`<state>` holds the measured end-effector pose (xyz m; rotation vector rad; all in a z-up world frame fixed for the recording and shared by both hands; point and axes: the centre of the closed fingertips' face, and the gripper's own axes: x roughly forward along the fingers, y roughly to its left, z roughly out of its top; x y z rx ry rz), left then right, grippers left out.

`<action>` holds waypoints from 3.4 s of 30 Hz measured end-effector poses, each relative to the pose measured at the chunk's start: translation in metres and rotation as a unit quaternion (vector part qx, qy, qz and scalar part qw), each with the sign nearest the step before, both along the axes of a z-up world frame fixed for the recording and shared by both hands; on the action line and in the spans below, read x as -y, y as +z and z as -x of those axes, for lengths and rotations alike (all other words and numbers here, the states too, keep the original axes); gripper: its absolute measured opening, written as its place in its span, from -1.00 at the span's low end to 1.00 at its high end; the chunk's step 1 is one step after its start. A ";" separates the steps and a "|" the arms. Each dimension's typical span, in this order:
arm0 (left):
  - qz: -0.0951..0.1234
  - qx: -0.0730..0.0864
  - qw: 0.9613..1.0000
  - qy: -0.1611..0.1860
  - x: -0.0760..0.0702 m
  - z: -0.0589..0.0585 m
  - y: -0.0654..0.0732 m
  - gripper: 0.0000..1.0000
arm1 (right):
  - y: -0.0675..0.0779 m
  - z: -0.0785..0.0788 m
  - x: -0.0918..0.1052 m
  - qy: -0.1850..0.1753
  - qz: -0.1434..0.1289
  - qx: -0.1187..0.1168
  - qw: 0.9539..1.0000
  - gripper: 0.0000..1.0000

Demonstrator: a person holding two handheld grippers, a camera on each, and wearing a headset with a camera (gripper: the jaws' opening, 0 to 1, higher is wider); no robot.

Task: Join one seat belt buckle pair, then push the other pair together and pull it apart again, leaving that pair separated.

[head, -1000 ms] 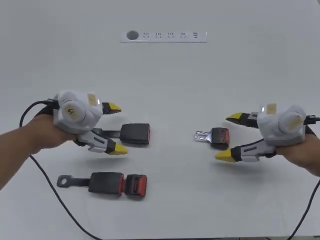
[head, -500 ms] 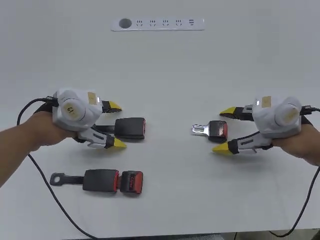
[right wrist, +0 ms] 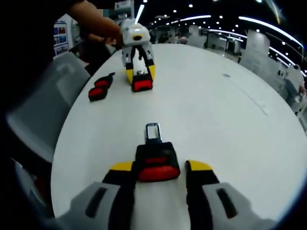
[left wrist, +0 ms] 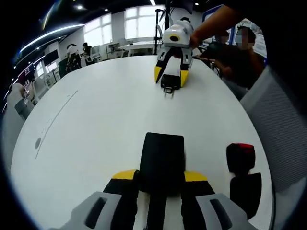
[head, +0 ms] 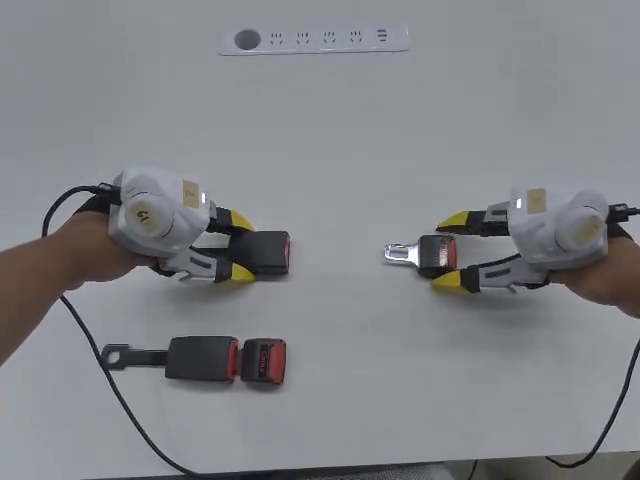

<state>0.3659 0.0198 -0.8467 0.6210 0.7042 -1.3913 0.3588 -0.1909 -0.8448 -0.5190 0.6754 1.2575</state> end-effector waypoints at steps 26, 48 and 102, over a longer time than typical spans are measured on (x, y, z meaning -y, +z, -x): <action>0.022 -0.005 1.000 -0.003 -0.001 -0.001 0.001 -0.31 | 0.000 -0.002 0.000 -0.017 -0.071 -0.004 0.997 -0.30; 0.023 -0.011 1.000 0.004 -0.001 -0.005 0.000 -0.31 | -0.002 -0.006 -0.055 -0.026 -0.094 0.008 0.995 -0.30; -0.012 -0.001 0.999 -0.031 0.003 -0.004 -0.002 -0.34 | -0.009 -0.013 -0.147 0.011 -0.085 -0.013 0.996 -0.31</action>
